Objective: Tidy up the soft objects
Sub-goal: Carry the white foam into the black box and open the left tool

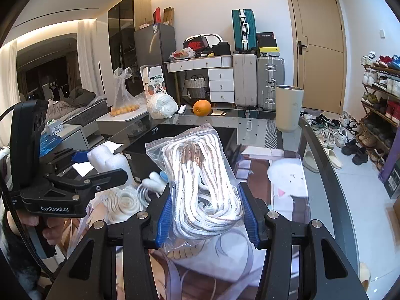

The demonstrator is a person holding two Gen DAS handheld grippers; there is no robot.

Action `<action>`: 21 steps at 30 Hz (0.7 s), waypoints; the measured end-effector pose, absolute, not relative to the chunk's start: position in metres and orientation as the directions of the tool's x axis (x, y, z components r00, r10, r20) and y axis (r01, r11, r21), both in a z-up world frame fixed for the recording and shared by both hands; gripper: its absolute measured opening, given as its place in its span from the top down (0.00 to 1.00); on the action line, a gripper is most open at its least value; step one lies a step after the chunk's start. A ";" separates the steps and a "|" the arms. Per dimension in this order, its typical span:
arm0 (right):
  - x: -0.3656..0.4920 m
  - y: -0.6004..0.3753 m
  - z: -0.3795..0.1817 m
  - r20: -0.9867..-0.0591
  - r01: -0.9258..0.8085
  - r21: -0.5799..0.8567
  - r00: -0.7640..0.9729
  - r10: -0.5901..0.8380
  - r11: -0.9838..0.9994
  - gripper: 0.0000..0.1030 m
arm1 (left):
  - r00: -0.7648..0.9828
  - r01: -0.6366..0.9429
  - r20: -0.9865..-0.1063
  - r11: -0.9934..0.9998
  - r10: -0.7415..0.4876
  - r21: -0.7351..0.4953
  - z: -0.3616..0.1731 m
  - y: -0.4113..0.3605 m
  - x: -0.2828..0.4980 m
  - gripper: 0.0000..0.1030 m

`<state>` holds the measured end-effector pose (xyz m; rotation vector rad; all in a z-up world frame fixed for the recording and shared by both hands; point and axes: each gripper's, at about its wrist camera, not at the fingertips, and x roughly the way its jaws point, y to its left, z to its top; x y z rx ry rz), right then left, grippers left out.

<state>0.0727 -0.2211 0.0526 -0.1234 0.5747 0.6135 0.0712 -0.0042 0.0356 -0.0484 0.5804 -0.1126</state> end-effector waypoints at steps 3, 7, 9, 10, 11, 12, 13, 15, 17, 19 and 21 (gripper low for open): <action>0.081 -0.211 0.058 -0.552 -0.579 0.016 0.675 0.490 0.815 0.52 | 0.829 0.095 -0.546 0.993 -0.121 -0.076 0.038 0.000 0.079 0.13; 0.094 -0.200 0.063 -0.569 -0.582 -0.017 0.674 0.471 0.813 0.52 | 0.831 0.097 -0.543 0.992 -0.123 -0.076 0.041 0.006 0.091 0.12; 0.101 -0.195 0.065 -0.577 -0.585 -0.033 0.673 0.463 0.810 0.52 | 0.830 0.097 -0.545 0.992 -0.123 -0.077 0.042 0.007 0.097 0.13; 0.106 -0.192 0.066 -0.584 -0.590 -0.041 0.669 0.460 0.806 0.52 | 0.829 0.097 -0.545 0.992 -0.123 -0.075 0.042 0.009 0.100 0.13; 0.109 -0.190 0.067 -0.584 -0.594 -0.048 0.669 0.460 0.803 0.52 | 0.828 0.098 -0.546 0.992 -0.124 -0.077 0.042 0.010 0.102 0.13; 0.112 -0.188 0.068 -0.585 -0.599 -0.051 0.667 0.461 0.799 0.52 | 0.828 0.099 -0.546 0.992 -0.127 -0.080 0.043 0.011 0.104 0.12; 0.117 -0.186 0.069 -0.589 -0.603 -0.055 0.663 0.462 0.796 0.52 | 0.827 0.103 -0.546 0.991 -0.135 -0.088 0.043 0.012 0.106 0.12; 0.124 -0.183 0.070 -0.592 -0.613 -0.063 0.658 0.466 0.787 0.52 | 0.822 0.119 -0.546 0.987 -0.160 -0.110 0.042 0.014 0.111 0.12; 0.132 -0.179 0.069 -0.599 -0.623 -0.072 0.652 0.466 0.779 0.52 | 0.822 0.130 -0.543 0.985 -0.173 -0.118 0.042 0.015 0.116 0.12; 0.140 -0.175 0.069 -0.609 -0.627 -0.077 0.645 0.461 0.775 0.52 | 0.822 0.134 -0.542 0.984 -0.174 -0.114 0.041 0.013 0.119 0.12; 0.147 -0.175 0.067 -0.612 -0.626 -0.084 0.647 0.456 0.775 0.52 | 0.818 0.135 -0.547 0.984 -0.175 -0.112 0.040 0.011 0.126 0.12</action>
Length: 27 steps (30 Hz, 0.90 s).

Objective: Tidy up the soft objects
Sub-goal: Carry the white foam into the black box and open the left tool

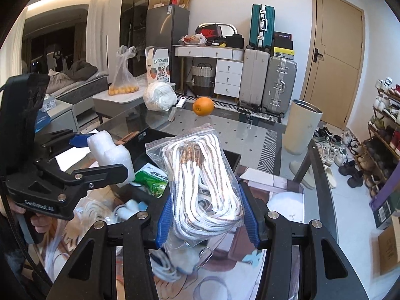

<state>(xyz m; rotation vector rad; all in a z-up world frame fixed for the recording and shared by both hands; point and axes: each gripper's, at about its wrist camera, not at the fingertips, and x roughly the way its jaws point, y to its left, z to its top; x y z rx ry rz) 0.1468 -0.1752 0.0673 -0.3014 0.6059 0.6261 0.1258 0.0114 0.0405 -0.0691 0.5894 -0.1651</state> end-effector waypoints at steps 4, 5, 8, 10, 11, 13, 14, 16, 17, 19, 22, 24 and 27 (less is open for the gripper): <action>0.158 -0.173 0.066 -0.615 -0.622 -0.080 0.646 0.453 0.779 0.52 | 0.815 0.135 -0.556 0.986 -0.166 -0.096 0.038 0.010 0.138 0.12; 0.159 -0.172 0.066 -0.614 -0.622 -0.080 0.646 0.453 0.779 0.52 | 0.814 0.135 -0.557 0.986 -0.164 -0.093 0.036 0.009 0.141 0.12; 0.163 -0.171 0.066 -0.615 -0.633 -0.086 0.641 0.459 0.769 0.52 | 0.807 0.137 -0.567 0.986 -0.164 -0.089 0.033 0.009 0.148 0.12; 0.167 -0.169 0.065 -0.616 -0.634 -0.099 0.644 0.453 0.767 0.52 | 0.804 0.142 -0.570 0.986 -0.168 -0.090 0.032 0.009 0.152 0.12; 0.170 -0.168 0.065 -0.616 -0.633 -0.100 0.645 0.452 0.767 0.52 | 0.803 0.141 -0.571 0.986 -0.168 -0.092 0.032 0.010 0.153 0.12; 0.172 -0.167 0.065 -0.618 -0.633 -0.095 0.642 0.453 0.768 0.52 | 0.801 0.149 -0.572 0.984 -0.179 -0.099 0.032 0.010 0.155 0.12; 0.171 -0.167 0.065 -0.616 -0.633 -0.095 0.644 0.454 0.768 0.52 | 0.797 0.156 -0.575 0.983 -0.183 -0.096 0.031 0.009 0.157 0.12; 0.173 -0.165 0.065 -0.615 -0.637 -0.091 0.641 0.460 0.765 0.52 | 0.791 0.166 -0.584 0.983 -0.183 -0.083 0.032 0.007 0.161 0.10; 0.173 -0.163 0.064 -0.614 -0.642 -0.094 0.639 0.463 0.761 0.52 | 0.789 0.170 -0.587 0.982 -0.184 -0.079 0.032 0.006 0.161 0.07; 0.174 -0.163 0.063 -0.613 -0.649 -0.101 0.638 0.466 0.754 0.52 | 0.791 0.172 -0.581 0.981 -0.189 -0.085 0.033 0.007 0.158 0.02; 0.178 -0.162 0.061 -0.616 -0.660 -0.103 0.629 0.474 0.744 0.52 | 0.801 0.165 -0.566 0.981 -0.195 -0.104 0.037 0.010 0.153 0.00; 0.180 -0.160 0.059 -0.618 -0.668 -0.105 0.624 0.478 0.737 0.52 | 0.802 0.158 -0.566 0.982 -0.190 -0.106 0.037 0.013 0.152 0.00; 0.182 -0.156 0.055 -0.630 -0.691 -0.107 0.603 0.489 0.715 0.52 | 0.803 0.148 -0.568 0.983 -0.181 -0.105 0.037 0.017 0.149 0.00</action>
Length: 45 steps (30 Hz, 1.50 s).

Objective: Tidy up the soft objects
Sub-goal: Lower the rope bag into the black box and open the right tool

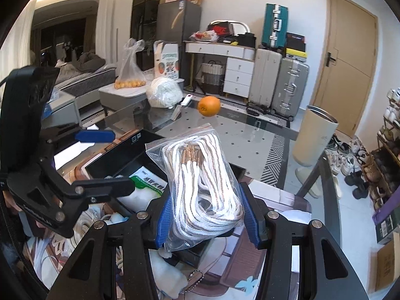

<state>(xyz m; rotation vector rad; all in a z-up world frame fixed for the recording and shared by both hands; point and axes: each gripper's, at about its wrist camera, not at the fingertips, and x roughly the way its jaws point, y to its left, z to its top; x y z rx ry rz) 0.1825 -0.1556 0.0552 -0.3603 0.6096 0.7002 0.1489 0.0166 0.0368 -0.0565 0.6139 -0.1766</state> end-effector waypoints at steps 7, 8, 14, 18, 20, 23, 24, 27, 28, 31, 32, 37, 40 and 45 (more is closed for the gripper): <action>0.182 -0.132 0.049 -0.658 -0.776 -0.145 0.539 0.526 0.614 0.52 | 0.806 0.128 -0.569 0.987 -0.162 -0.100 0.034 0.027 0.135 0.00; 0.183 -0.127 0.046 -0.668 -0.790 -0.148 0.523 0.529 0.594 0.52 | 0.806 0.127 -0.569 0.986 -0.163 -0.103 0.033 0.028 0.133 0.00; 0.191 -0.107 0.040 -0.705 -0.833 -0.177 0.478 0.524 0.524 0.44 | 0.805 0.106 -0.573 0.987 -0.155 -0.118 0.029 0.035 0.121 0.00; 0.194 -0.109 0.044 -0.684 -0.783 -0.245 0.557 0.470 0.571 0.25 | 0.807 0.094 -0.571 0.987 -0.153 -0.131 0.026 0.040 0.115 0.00; 0.193 -0.116 0.048 -0.676 -0.761 -0.250 0.580 0.454 0.599 0.22 | 0.805 0.088 -0.573 0.987 -0.151 -0.135 0.026 0.041 0.112 0.00; 0.191 -0.133 0.054 -0.671 -0.713 -0.229 0.608 0.424 0.662 0.18 | 0.808 0.080 -0.572 0.988 -0.143 -0.134 0.025 0.041 0.107 0.00; 0.190 -0.138 0.055 -0.672 -0.706 -0.206 0.606 0.427 0.678 0.16 | 0.808 0.078 -0.571 0.988 -0.142 -0.135 0.025 0.041 0.105 0.00; 0.183 -0.158 0.060 -0.677 -0.686 -0.092 0.574 0.460 0.721 0.04 | 0.814 0.068 -0.566 0.989 -0.133 -0.134 0.026 0.039 0.096 0.00; 0.179 -0.163 0.061 -0.672 -0.678 -0.066 0.572 0.470 0.732 0.01 | 0.814 0.068 -0.565 0.989 -0.132 -0.134 0.026 0.038 0.094 0.00; 0.164 -0.176 0.063 -0.660 -0.655 -0.019 0.576 0.483 0.755 0.01 | 0.816 0.064 -0.563 0.989 -0.128 -0.131 0.026 0.035 0.086 0.00; 0.159 -0.180 0.062 -0.660 -0.649 -0.004 0.573 0.486 0.761 0.01 | 0.817 0.066 -0.563 0.989 -0.129 -0.131 0.026 0.034 0.082 0.00; 0.141 -0.190 0.056 -0.663 -0.626 0.031 0.571 0.485 0.780 0.01 | 0.817 0.064 -0.561 0.988 -0.132 -0.140 0.024 0.031 0.071 0.00; 0.131 -0.195 0.054 -0.660 -0.617 0.046 0.571 0.488 0.786 0.01 | 0.816 0.059 -0.566 0.990 -0.121 -0.126 0.021 0.028 0.064 0.00; 0.125 -0.201 0.050 -0.669 -0.594 0.052 0.576 0.470 0.803 0.01 | 0.806 0.050 -0.580 0.989 -0.121 -0.137 0.015 0.031 0.056 0.00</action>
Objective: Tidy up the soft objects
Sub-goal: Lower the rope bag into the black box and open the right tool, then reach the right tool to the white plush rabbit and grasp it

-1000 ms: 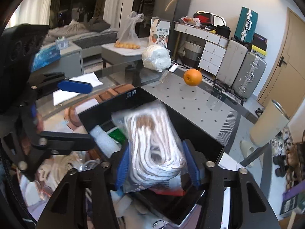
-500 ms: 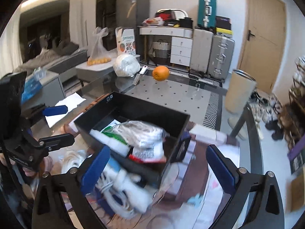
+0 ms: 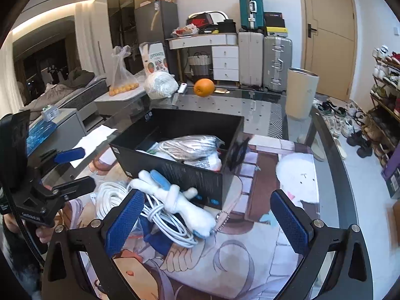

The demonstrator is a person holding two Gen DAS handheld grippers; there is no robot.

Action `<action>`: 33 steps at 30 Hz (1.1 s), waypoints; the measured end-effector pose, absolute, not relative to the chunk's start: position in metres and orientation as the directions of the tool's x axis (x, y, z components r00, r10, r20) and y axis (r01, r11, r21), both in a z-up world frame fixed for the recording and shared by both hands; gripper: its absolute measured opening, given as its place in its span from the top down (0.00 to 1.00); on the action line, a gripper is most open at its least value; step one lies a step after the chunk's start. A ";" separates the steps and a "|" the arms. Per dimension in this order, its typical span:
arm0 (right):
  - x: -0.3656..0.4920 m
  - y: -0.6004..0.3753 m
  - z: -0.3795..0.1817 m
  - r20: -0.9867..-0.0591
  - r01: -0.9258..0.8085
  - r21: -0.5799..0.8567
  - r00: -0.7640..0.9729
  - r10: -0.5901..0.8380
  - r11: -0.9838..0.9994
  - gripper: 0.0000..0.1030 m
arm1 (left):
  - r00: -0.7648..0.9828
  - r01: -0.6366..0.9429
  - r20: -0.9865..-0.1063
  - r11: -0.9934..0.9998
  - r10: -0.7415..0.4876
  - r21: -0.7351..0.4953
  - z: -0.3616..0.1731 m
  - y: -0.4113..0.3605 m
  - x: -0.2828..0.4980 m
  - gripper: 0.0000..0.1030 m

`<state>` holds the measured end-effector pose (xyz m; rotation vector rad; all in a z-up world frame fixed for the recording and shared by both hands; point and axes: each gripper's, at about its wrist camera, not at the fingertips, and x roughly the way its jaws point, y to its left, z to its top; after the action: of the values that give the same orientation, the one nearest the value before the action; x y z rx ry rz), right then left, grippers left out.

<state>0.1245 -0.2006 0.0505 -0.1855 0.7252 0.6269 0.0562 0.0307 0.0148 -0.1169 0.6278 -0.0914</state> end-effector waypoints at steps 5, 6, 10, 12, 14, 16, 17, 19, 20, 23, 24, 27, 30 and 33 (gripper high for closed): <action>0.119 -0.202 0.047 -0.676 -0.613 0.085 0.544 0.497 0.786 0.01 | 0.790 0.057 -0.599 0.988 -0.131 -0.140 0.009 0.031 0.051 0.00; 0.119 -0.201 0.047 -0.676 -0.614 0.079 0.546 0.495 0.785 0.01 | 0.787 0.058 -0.603 0.988 -0.133 -0.141 0.007 0.031 0.050 0.00; 0.112 -0.195 0.045 -0.687 -0.629 0.046 0.544 0.482 0.776 0.01 | 0.771 0.076 -0.620 0.988 -0.145 -0.136 0.002 0.027 0.049 0.00; 0.111 -0.193 0.043 -0.694 -0.634 0.048 0.535 0.482 0.772 0.01 | 0.764 0.080 -0.629 0.988 -0.145 -0.131 -0.001 0.025 0.050 0.00; 0.111 -0.193 0.041 -0.696 -0.632 0.050 0.533 0.481 0.774 0.01 | 0.758 0.091 -0.633 0.987 -0.157 -0.136 -0.004 0.022 0.050 0.00; 0.114 -0.194 0.039 -0.703 -0.628 0.057 0.526 0.478 0.776 0.01 | 0.752 0.101 -0.638 0.986 -0.165 -0.135 -0.005 0.020 0.052 0.00; 0.116 -0.194 0.039 -0.707 -0.622 0.057 0.527 0.471 0.781 0.01 | 0.749 0.105 -0.642 0.986 -0.165 -0.132 -0.006 0.019 0.053 0.00; 0.121 -0.196 0.038 -0.714 -0.608 0.054 0.531 0.457 0.792 0.01 | 0.746 0.111 -0.643 0.984 -0.174 -0.138 -0.006 0.019 0.054 0.00; 0.123 -0.196 0.038 -0.717 -0.603 0.056 0.530 0.452 0.796 0.01 | 0.743 0.116 -0.644 0.983 -0.182 -0.145 -0.006 0.018 0.056 0.00; 0.131 -0.194 0.034 -0.732 -0.593 0.049 0.526 0.433 0.804 0.01 | 0.731 0.130 -0.654 0.980 -0.197 -0.151 -0.008 0.015 0.059 0.00; 0.135 -0.193 0.033 -0.736 -0.595 0.045 0.524 0.429 0.803 0.01 | 0.728 0.133 -0.656 0.979 -0.201 -0.152 -0.008 0.015 0.061 0.00; 0.143 -0.188 0.028 -0.750 -0.610 0.050 0.500 0.432 0.791 0.01 | 0.723 0.147 -0.658 0.977 -0.212 -0.152 -0.008 0.011 0.063 0.00; 0.150 -0.181 0.022 -0.762 -0.632 0.055 0.474 0.441 0.773 0.03 | 0.718 0.152 -0.662 0.976 -0.215 -0.153 -0.008 0.010 0.063 0.00; 0.156 -0.175 0.016 -0.775 -0.647 0.067 0.446 0.448 0.760 0.08 | 0.716 0.152 -0.662 0.975 -0.223 -0.164 -0.008 0.012 0.064 0.00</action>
<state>0.1559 -0.1747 0.0161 -0.2539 0.8739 0.6866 0.0636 0.0118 -0.0083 -0.1005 0.7452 -0.2078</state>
